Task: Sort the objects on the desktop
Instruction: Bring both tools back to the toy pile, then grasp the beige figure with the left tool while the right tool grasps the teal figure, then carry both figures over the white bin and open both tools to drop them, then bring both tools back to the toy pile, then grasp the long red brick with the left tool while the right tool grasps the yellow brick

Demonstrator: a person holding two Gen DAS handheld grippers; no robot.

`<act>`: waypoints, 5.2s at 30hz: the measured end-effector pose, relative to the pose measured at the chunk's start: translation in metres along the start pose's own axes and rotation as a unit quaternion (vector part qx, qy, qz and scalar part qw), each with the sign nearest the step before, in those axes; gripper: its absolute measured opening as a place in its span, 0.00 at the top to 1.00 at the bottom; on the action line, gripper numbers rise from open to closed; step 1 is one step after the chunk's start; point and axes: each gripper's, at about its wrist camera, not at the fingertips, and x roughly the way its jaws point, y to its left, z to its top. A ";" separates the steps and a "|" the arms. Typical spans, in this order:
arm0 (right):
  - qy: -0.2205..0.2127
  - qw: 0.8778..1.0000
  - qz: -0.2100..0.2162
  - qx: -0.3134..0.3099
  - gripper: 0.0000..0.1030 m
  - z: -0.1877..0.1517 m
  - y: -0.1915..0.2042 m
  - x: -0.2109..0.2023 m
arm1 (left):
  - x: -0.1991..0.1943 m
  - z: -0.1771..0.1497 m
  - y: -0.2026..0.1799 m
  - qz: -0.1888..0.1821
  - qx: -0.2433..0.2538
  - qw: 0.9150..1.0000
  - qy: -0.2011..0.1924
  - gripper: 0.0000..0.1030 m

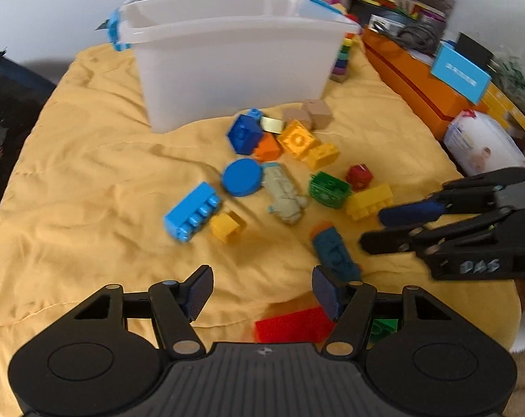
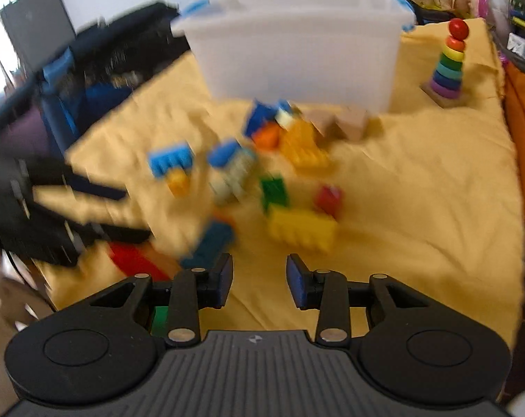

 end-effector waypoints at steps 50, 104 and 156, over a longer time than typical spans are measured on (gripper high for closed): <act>-0.033 0.993 -0.110 -0.040 0.62 0.019 -0.006 -0.031 | -0.022 0.069 -0.008 -0.038 0.012 0.998 -0.053 0.85; -0.141 0.982 -0.123 -0.038 0.54 0.179 -0.032 0.008 | -0.003 0.189 0.032 0.053 -0.003 0.989 -0.139 0.49; 0.027 0.984 -0.073 -0.162 0.77 0.002 -0.004 0.003 | 0.020 0.006 -0.003 -0.127 0.211 0.965 0.085 0.68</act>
